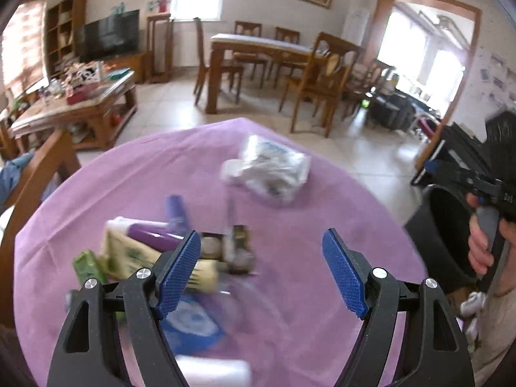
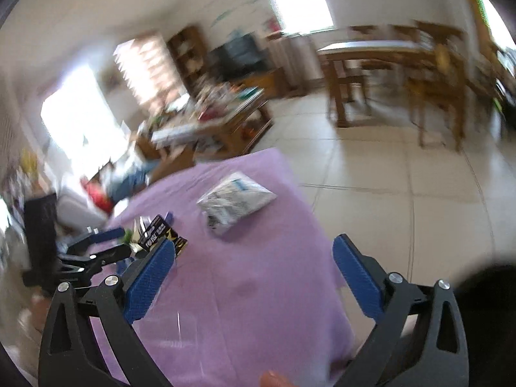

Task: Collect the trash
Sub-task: 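Grasp the silver wet-wipe packet with the right tool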

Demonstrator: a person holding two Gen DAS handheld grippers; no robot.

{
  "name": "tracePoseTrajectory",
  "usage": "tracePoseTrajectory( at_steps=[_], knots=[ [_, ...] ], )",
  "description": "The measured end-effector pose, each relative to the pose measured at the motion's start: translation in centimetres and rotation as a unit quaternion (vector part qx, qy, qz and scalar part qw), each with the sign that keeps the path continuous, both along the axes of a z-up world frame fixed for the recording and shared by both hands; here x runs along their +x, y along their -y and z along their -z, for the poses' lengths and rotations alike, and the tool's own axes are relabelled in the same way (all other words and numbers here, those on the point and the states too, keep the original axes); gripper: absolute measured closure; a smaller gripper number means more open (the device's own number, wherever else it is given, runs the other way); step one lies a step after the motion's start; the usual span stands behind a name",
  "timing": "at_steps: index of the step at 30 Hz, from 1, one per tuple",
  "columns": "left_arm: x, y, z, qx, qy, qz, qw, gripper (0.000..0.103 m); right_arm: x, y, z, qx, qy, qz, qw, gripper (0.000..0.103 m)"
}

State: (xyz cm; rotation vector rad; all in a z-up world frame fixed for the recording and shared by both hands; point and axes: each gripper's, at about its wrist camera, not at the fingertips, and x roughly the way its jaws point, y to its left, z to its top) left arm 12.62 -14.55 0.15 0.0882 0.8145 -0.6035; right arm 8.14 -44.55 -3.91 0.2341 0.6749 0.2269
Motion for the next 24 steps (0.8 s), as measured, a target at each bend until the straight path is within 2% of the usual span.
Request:
tracePoseTrajectory(
  at_steps=[1,2,4,5,8,9,11,12,13,15,19,21,23,24],
  knots=[
    [0.8,0.0,0.4,0.007,-0.007,0.001,1.0,0.04,2.1,-1.6,0.3,-0.035,-0.006,-0.015,0.999,0.005],
    [1.5,0.2,0.8,0.014,-0.015,0.003,0.9998,0.044,3.9,-2.9,0.6,-0.063,-0.012,-0.027,0.998,0.005],
    [2.7,0.7,1.6,0.025,-0.027,0.008,0.9993,0.058,6.8,-5.1,1.5,-0.101,-0.02,-0.051,0.993,0.005],
    [3.3,0.9,1.8,0.025,-0.032,0.013,0.9991,0.059,8.4,-6.2,1.8,-0.119,-0.024,-0.064,0.99,0.005],
    [4.6,1.9,3.1,0.023,-0.046,0.026,0.9983,0.069,11.3,-8.3,2.7,-0.162,-0.029,-0.094,0.982,0.005],
    [5.1,2.1,3.5,0.022,-0.053,0.028,0.998,0.076,12.3,-9.0,3.0,-0.183,-0.029,-0.102,0.977,0.005],
    [5.7,2.2,4.1,0.011,-0.059,0.028,0.9978,0.079,14.0,-9.6,3.7,-0.209,-0.038,-0.12,0.97,0.005],
    [5.6,2.1,4.1,0.003,-0.055,0.027,0.9981,0.092,14.5,-9.7,4.0,-0.21,-0.047,-0.131,0.968,0.005],
    [5.4,2.1,4.0,0.001,-0.046,0.02,0.9987,0.097,15.1,-9.9,4.3,-0.21,-0.058,-0.141,0.966,0.005],
    [5.6,1.6,4.1,-0.015,-0.055,0.014,0.9983,0.1,15.9,-9.7,5.1,-0.21,-0.075,-0.154,0.963,0.005],
    [5.9,1.6,4.4,-0.024,-0.067,0.012,0.9974,0.101,16.8,-9.6,6.8,-0.2,-0.108,-0.163,0.96,0.006],
    [5.7,1.5,4.4,-0.029,-0.064,0.012,0.9974,0.101,16.6,-9.0,7.1,-0.178,-0.112,-0.152,0.966,0.012],
    [5.6,1.3,4.3,-0.037,-0.061,0.011,0.9974,0.101,16.1,-9.0,6.8,-0.178,-0.107,-0.145,0.967,0.024],
    [5.5,1.2,4.3,-0.04,-0.06,0.011,0.9973,0.101,15.6,-8.7,6.5,-0.171,-0.104,-0.138,0.97,0.026]
  ],
)
